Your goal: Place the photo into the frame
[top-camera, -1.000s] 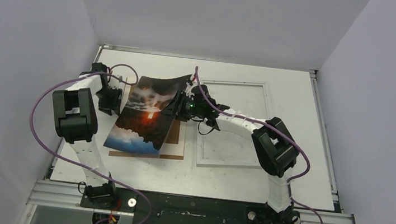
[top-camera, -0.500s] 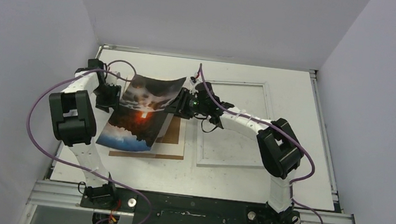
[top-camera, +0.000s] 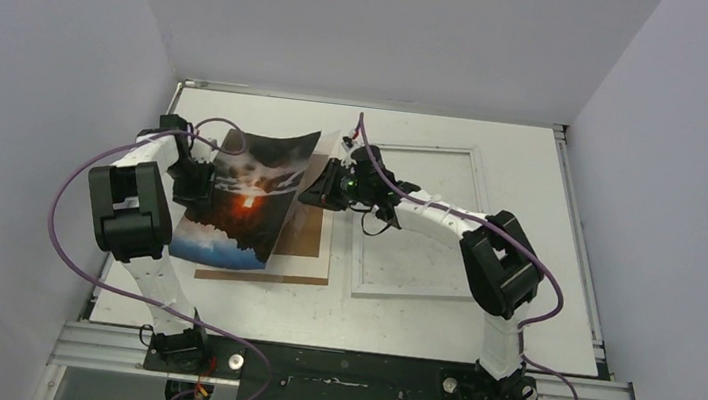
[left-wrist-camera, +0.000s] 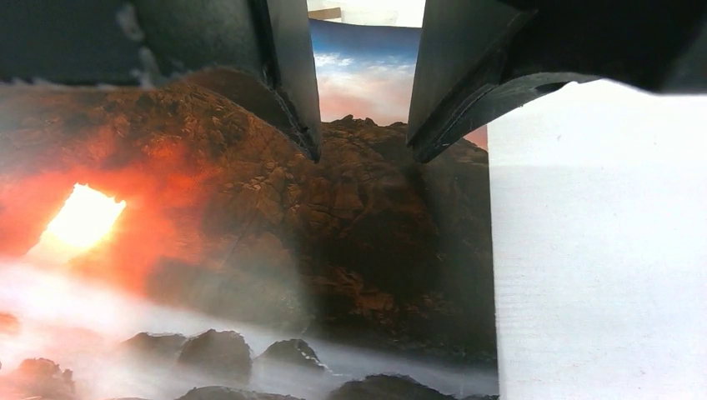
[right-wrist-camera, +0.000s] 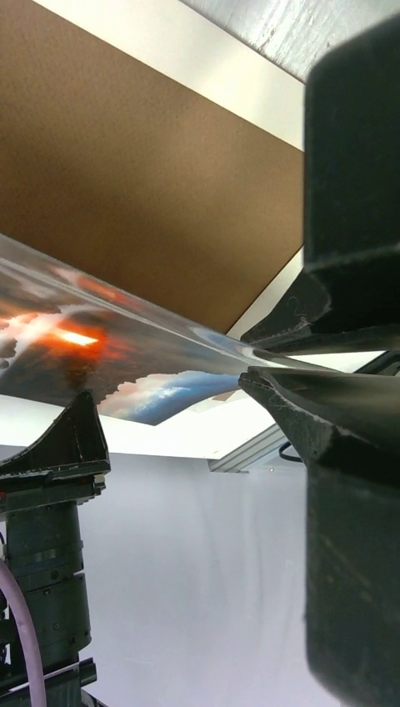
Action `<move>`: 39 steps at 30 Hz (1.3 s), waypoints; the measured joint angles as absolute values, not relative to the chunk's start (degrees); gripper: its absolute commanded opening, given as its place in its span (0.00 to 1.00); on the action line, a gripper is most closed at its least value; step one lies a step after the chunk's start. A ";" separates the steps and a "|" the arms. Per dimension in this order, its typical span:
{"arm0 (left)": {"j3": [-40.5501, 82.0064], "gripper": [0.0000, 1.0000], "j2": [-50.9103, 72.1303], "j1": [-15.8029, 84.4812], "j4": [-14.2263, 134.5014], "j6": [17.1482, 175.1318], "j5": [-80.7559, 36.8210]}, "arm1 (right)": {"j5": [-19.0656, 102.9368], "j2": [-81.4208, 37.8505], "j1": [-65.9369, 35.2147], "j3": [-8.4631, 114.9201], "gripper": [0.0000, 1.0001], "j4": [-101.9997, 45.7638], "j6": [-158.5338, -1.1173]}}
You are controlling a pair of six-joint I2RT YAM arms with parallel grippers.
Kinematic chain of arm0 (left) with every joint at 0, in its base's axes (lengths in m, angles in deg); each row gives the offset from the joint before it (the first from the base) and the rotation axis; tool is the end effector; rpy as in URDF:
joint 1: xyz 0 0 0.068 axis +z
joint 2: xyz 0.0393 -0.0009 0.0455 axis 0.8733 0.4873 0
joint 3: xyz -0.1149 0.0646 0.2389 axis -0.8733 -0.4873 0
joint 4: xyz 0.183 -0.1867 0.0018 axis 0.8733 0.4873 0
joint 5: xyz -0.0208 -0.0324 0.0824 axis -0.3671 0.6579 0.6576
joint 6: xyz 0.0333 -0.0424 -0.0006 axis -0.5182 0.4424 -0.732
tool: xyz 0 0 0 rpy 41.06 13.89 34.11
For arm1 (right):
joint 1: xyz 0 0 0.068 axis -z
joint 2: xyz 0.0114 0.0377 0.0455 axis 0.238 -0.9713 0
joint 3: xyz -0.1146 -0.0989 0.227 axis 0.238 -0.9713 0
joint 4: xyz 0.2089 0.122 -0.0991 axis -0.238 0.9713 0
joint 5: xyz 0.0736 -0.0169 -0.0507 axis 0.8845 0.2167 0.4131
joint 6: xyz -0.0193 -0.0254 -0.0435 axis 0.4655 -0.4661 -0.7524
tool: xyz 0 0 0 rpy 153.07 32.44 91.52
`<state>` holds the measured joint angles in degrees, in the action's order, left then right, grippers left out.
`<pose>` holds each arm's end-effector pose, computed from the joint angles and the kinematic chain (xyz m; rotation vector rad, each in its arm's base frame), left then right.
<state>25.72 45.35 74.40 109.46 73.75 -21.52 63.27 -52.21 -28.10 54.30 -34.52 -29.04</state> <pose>0.3585 0.0814 0.1707 -0.0534 2.9421 -0.1432 0.3193 0.3092 0.2176 -0.0333 2.4198 1.4749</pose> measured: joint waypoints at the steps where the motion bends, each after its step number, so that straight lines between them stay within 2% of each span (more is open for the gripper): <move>1: 25.68 0.41 45.35 74.40 109.38 73.75 -21.52 | 63.27 -52.21 -28.01 54.30 0.08 -34.45 -29.06; 3: 25.46 0.41 45.35 74.44 109.11 73.66 -21.52 | 63.24 -52.21 -27.77 54.30 0.05 -33.86 -29.21; 9: 25.00 0.41 45.35 74.51 109.11 73.51 -21.59 | 62.76 -52.21 -26.83 54.37 0.05 -29.45 -31.68; 14: 25.00 0.41 45.35 74.51 109.27 73.47 -22.02 | 61.63 -51.27 -24.80 57.54 0.05 -20.00 -35.83; 25: 23.80 0.42 45.35 72.63 109.07 73.58 -22.02 | 59.94 -34.57 -11.97 64.27 0.05 -4.86 -44.18; 33: 27.91 0.52 44.13 65.29 111.69 75.46 -21.98 | 58.54 -28.01 0.40 68.81 0.06 4.52 -49.01; 39: 37.40 0.54 43.38 51.60 113.03 79.59 -22.20 | 57.30 -23.62 9.41 71.66 0.06 11.03 -51.31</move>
<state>37.40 43.38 51.60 113.03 79.59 -22.20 57.30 -23.62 9.41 71.66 11.03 -51.31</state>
